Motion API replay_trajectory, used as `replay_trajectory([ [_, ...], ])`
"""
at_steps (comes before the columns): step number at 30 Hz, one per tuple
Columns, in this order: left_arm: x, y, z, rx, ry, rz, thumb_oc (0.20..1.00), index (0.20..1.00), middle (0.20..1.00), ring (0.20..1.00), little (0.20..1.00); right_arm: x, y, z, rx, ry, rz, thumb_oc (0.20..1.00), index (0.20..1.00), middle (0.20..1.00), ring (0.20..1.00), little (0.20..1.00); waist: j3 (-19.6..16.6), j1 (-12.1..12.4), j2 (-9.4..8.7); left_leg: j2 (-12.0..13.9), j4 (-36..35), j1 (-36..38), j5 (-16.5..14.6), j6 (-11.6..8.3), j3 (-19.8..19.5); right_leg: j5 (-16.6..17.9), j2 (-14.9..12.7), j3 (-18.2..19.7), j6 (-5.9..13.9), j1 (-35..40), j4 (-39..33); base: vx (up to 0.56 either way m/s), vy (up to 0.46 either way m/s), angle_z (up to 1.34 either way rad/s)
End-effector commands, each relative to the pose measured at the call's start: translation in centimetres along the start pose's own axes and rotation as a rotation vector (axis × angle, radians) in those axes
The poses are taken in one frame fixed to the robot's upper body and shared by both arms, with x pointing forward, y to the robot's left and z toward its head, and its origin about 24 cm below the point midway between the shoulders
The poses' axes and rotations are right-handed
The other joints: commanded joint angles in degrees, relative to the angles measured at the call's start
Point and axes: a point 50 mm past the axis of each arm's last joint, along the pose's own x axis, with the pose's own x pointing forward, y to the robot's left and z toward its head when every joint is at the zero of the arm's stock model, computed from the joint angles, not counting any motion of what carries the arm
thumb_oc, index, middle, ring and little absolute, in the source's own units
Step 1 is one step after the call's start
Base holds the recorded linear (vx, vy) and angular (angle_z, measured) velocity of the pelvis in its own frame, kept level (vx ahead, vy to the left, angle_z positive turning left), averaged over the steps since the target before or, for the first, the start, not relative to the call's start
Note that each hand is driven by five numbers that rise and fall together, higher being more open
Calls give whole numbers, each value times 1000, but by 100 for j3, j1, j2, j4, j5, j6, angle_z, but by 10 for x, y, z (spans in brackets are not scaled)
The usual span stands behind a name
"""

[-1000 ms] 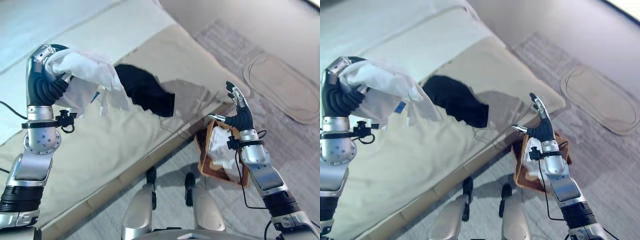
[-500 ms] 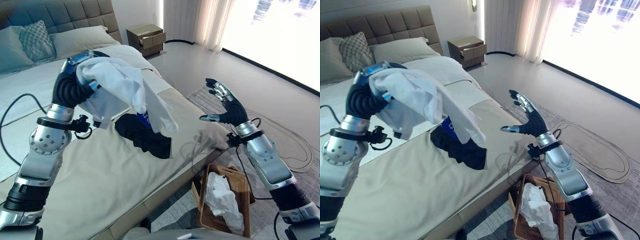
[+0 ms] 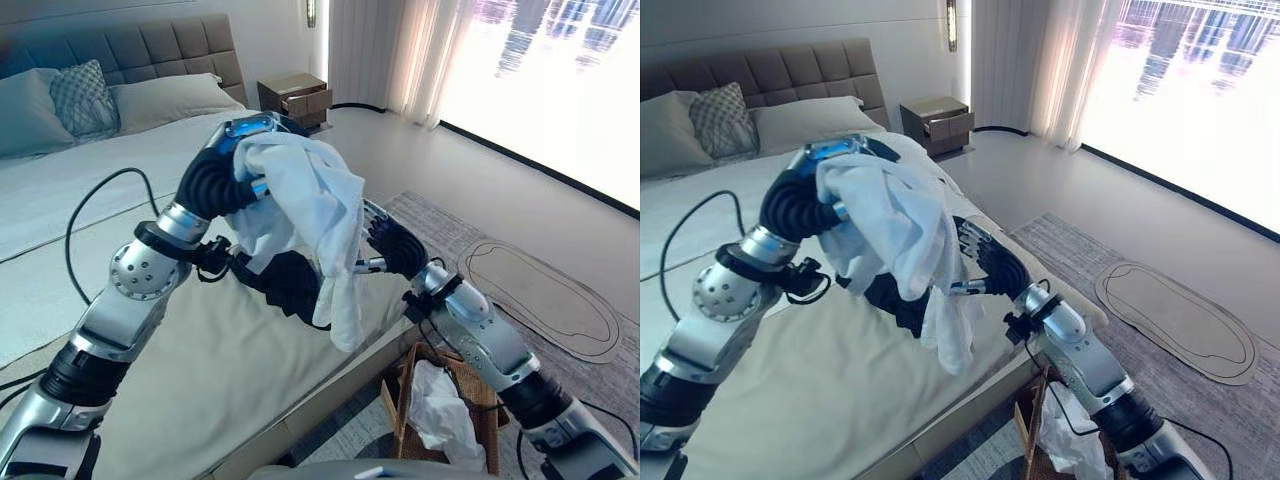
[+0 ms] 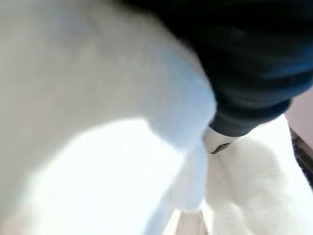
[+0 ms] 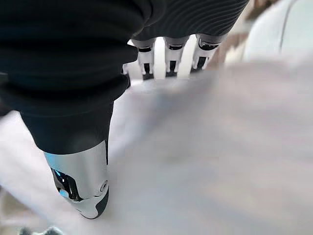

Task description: Pick up clothes into the bucket

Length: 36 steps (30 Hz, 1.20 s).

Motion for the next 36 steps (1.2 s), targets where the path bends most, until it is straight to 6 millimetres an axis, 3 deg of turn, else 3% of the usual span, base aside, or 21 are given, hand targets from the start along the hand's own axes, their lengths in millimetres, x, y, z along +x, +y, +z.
replay_trajectory([
  [1, 25, 0, 24, -75, -133, -65, 200, 200, 200, 200, 200, 26, 29, 41, 77, -181, 198, 1000, 1000, 1000, 1000, 1000, -217, -144, -182, -203, 244, 212, -548, 79, 205, 241, -104, 62, 148, -249, -136, 0, 0, 0],
  [6, 34, -20, 17, -219, -104, -159, 200, 200, 200, 200, 200, 33, 46, 43, 183, -177, 293, 1000, 1000, 1000, 1000, 1000, -164, -170, -175, -189, 210, 267, -563, 65, 213, 225, -97, 58, 154, -200, -152, 0, 0, 0],
  [13, 34, -22, 10, -209, -42, -197, 200, 200, 200, 200, 200, 36, 59, 59, 255, -220, 386, 1000, 1000, 1000, 1000, 1000, -99, -150, -194, -185, 223, 235, -552, 59, 219, 249, -95, 45, 174, -223, -160, 0, 0, 0],
  [14, 33, -22, 10, -207, -38, -192, 200, 200, 200, 200, 200, 36, 60, 60, 256, -228, 391, 573, 573, 573, 573, 573, -93, -148, -196, -184, 225, 234, -552, 58, 221, 247, -93, 41, 173, -223, -158, 0, 0, 0],
  [15, 31, -21, 8, -204, -32, -186, 200, 200, 200, 200, 200, 35, 60, 63, 256, -238, 400, 357, 357, 357, 357, 357, -81, -149, -197, -179, 227, 234, -553, 60, 217, 244, -94, 41, 174, -225, -154, 0, 0, 0],
  [16, 29, -20, 6, -203, -19, -178, 200, 200, 200, 200, 200, 34, 60, 64, 262, -249, 400, 200, 200, 200, 200, 200, -72, -149, -199, -176, 225, 231, -554, 61, 217, 243, -95, 39, 174, -230, -156, 0, 0, 0],
  [21, 20, -14, -4, -184, 25, -118, 200, 200, 200, 200, 200, 29, 56, 67, 267, -281, 366, 200, 200, 200, 200, 200, -56, -155, -192, -176, 229, 227, -564, 63, 220, 233, -96, 32, 175, -235, -144, 0, 0, 0],
  [24, 3, -4, -15, -152, 75, -23, 200, 200, 200, 200, 200, 20, 45, 64, 265, -292, 290, 200, 200, 200, 200, 200, -46, -155, -192, -172, 225, 235, -575, 64, 227, 226, -95, 27, 179, -227, -146, 0, 0, 0],
  [26, -7, 1, -20, -138, 106, 34, 564, 564, 564, 564, 564, 13, 39, 60, 272, -293, 239, 200, 200, 200, 200, 200, -40, -150, -196, -172, 223, 240, -585, 68, 221, 216, -96, 30, 178, -223, -147, 0, 0, 0],
  [27, -14, 3, -23, -128, 122, 61, 1000, 1000, 1000, 1000, 1000, 9, 35, 56, 279, -286, 209, 200, 200, 200, 200, 200, -41, -150, -193, -170, 222, 243, -589, 67, 218, 210, -94, 23, 178, -219, -148, 0, 0, 0],
  [36, -72, 24, -42, 52, 303, 293, 1000, 1000, 1000, 1000, 1000, -48, -11, 28, 235, -213, -170, 200, 200, 200, 200, 200, -19, -203, -189, -167, 213, 227, -619, 77, 218, 166, -88, -12, 176, -251, -127, 0, 0, 0],
])
